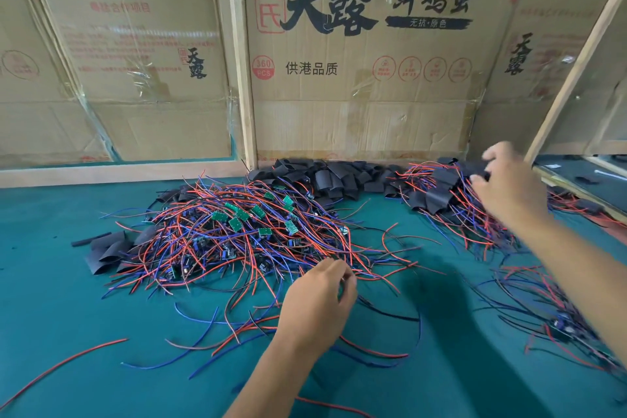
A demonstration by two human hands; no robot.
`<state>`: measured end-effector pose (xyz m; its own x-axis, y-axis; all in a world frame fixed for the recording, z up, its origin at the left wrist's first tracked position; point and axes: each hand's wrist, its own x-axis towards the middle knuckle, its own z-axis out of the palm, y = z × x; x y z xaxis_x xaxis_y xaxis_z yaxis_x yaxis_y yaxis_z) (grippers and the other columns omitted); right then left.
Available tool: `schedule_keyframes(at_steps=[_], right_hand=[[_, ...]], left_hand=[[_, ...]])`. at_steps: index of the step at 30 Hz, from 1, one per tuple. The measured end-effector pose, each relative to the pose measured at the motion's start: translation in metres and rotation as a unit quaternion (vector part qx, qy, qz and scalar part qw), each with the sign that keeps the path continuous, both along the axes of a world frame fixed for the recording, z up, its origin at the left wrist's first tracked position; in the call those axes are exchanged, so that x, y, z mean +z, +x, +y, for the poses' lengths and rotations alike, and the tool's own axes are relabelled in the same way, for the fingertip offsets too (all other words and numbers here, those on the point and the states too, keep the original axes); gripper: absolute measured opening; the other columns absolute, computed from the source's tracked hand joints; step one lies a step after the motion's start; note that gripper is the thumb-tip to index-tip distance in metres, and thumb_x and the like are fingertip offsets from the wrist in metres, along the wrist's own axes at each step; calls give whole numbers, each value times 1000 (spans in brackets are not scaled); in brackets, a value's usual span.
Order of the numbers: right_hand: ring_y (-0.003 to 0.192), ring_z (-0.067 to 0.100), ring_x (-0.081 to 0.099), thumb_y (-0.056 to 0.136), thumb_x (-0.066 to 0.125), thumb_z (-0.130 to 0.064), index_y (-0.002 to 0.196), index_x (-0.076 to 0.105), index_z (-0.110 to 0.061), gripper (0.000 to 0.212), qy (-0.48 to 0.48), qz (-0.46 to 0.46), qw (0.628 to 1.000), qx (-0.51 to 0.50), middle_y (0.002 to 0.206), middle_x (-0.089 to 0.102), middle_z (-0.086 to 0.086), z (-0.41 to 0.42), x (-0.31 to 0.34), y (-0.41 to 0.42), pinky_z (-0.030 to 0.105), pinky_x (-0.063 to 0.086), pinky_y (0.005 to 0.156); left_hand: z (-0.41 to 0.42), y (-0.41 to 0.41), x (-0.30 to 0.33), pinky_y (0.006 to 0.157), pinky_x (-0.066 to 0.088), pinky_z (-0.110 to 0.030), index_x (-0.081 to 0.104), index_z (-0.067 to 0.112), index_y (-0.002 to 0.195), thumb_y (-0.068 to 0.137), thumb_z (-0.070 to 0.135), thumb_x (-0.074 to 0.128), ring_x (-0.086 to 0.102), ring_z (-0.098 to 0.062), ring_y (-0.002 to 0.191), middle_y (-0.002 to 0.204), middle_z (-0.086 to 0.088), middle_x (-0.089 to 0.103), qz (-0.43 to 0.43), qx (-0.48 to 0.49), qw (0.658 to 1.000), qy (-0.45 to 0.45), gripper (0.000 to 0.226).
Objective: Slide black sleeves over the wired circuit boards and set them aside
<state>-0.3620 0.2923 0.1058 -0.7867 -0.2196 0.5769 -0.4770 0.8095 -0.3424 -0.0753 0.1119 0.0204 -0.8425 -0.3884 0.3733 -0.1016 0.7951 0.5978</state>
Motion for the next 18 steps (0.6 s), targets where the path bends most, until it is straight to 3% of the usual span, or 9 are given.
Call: schedule_keyframes(at_steps=[4,8,11,13,15,18], right_hand=[[100,42,65,88,72,-16,104,52,-9,26,1,-30,992,-124,106,65,21,8,10,-51,48,50,81],[106,47,63,88,67,-7,117,56,3,33,-26,-112,975,-192,115,62,29,8,13,-87,52,53,87],[103,44,65,85,63,0,99,66,8,16,18,-151,978,-140,102,66,28,-2,10,-94,42,53,81],[103,40,65,87,61,-2,94,73,2,14,71,-174,980,-71,103,70,23,-11,3,-87,37,53,84],[113,36,62,92,64,-12,113,72,-6,23,88,-202,975,-36,122,68,17,-14,-7,-82,34,48,90],[127,34,52,95,61,-25,140,52,-12,47,59,-215,975,-3,143,55,12,-13,-10,-69,35,43,97]], left_hand=[[-4,3,0,68,43,-32,61,22,90,100,31,52,45,-12,72,81,11,52,17,10,1000,1,16],[-3,3,1,68,43,-30,60,23,90,101,33,50,50,-13,74,84,12,54,17,15,1000,-21,18],[-5,2,-2,68,45,-33,59,23,89,102,34,48,52,-15,74,84,9,55,13,17,1000,-21,20],[-6,3,-2,69,46,-34,59,22,88,102,34,48,52,-15,74,84,7,55,15,20,999,-25,21],[-6,2,-3,69,46,-36,59,21,89,102,34,49,51,-15,74,84,7,56,15,20,999,-27,20],[-5,2,-3,69,47,-37,59,22,89,101,32,50,52,-16,73,84,8,55,28,17,999,-30,18]])
